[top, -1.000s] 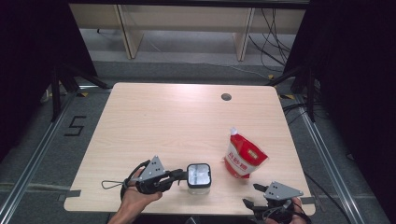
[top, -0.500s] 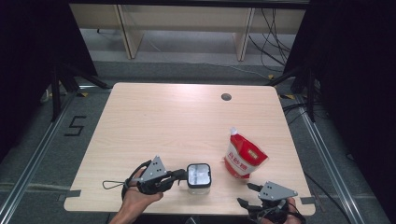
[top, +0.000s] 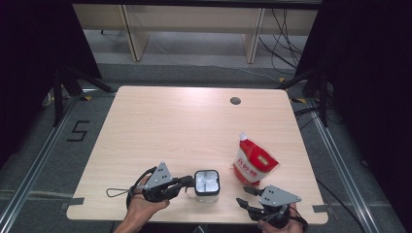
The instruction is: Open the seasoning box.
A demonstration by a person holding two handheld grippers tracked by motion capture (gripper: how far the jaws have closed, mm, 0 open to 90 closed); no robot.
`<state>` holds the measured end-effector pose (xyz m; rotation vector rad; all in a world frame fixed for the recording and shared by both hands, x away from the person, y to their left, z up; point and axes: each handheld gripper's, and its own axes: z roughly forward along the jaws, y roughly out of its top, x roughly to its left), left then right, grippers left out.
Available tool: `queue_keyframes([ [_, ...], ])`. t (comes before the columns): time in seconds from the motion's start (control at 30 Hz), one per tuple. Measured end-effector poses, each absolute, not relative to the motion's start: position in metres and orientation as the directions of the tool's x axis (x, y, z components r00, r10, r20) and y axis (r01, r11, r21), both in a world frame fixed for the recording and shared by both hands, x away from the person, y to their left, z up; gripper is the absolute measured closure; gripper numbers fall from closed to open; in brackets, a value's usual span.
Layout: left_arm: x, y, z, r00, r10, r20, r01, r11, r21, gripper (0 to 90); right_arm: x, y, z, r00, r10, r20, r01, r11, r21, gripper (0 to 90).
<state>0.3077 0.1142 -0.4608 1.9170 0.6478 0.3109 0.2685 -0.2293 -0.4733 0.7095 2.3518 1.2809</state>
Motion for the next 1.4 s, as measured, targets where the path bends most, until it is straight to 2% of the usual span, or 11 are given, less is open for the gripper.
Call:
queue_keyframes([
  [0.13,0.308,0.115,-0.461,0.824,0.563,-0.067,0.286,-0.311,0.906,89.0,0.27,-0.218,-0.472,-0.812,0.574,-0.11,0.218,0.472,0.854,63.3],
  [0.4,0.308,0.114,-0.462,0.824,0.562,-0.078,0.286,-0.294,0.912,89.0,0.276,-0.207,-0.473,-0.826,0.556,-0.095,0.21,0.459,0.863,69.0],
  [0.63,0.307,0.114,-0.463,0.818,0.568,-0.094,0.301,-0.283,0.911,89.0,0.28,-0.195,-0.471,-0.847,0.519,-0.115,0.175,0.476,0.862,78.5],
  [1.4,0.308,0.115,-0.464,0.82,0.566,-0.088,0.292,-0.282,0.914,89.0,0.287,-0.182,-0.469,-0.866,0.484,-0.126,0.152,0.494,0.856,87.4],
])
